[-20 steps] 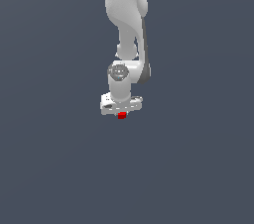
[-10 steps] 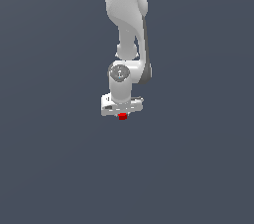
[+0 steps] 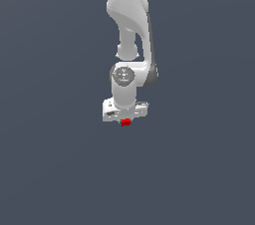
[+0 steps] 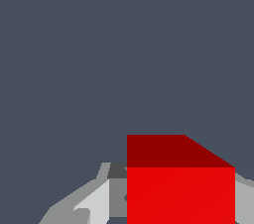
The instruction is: Pick up the red cube and move it to a goal position.
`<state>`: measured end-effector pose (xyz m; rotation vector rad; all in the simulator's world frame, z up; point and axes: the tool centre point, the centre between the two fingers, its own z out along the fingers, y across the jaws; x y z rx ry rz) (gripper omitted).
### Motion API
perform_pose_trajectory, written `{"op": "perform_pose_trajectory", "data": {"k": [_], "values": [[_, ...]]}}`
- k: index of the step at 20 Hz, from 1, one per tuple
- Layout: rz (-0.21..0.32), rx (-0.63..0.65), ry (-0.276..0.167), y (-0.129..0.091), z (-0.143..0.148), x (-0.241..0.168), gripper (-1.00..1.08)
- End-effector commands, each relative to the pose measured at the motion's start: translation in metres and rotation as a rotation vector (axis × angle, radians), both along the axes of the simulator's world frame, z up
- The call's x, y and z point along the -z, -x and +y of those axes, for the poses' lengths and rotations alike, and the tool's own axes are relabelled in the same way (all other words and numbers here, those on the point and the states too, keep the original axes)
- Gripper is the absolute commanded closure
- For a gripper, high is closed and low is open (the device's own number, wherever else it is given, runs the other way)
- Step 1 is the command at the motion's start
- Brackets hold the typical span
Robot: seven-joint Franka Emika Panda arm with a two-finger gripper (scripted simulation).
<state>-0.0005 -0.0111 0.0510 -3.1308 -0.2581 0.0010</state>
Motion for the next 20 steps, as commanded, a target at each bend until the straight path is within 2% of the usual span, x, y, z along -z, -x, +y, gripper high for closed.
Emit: {"op": "perform_pose_trajectory", "data": {"k": [1, 10, 20], "values": [[-0.001, 0.0, 0.0, -0.015, 0.005, -0.009, 1.08], [-0.001, 0.0, 0.0, -0.064, 0.02, -0.036, 1.08], [-0.001, 0.0, 0.0, -0.087, 0.026, -0.049, 1.08]]}}
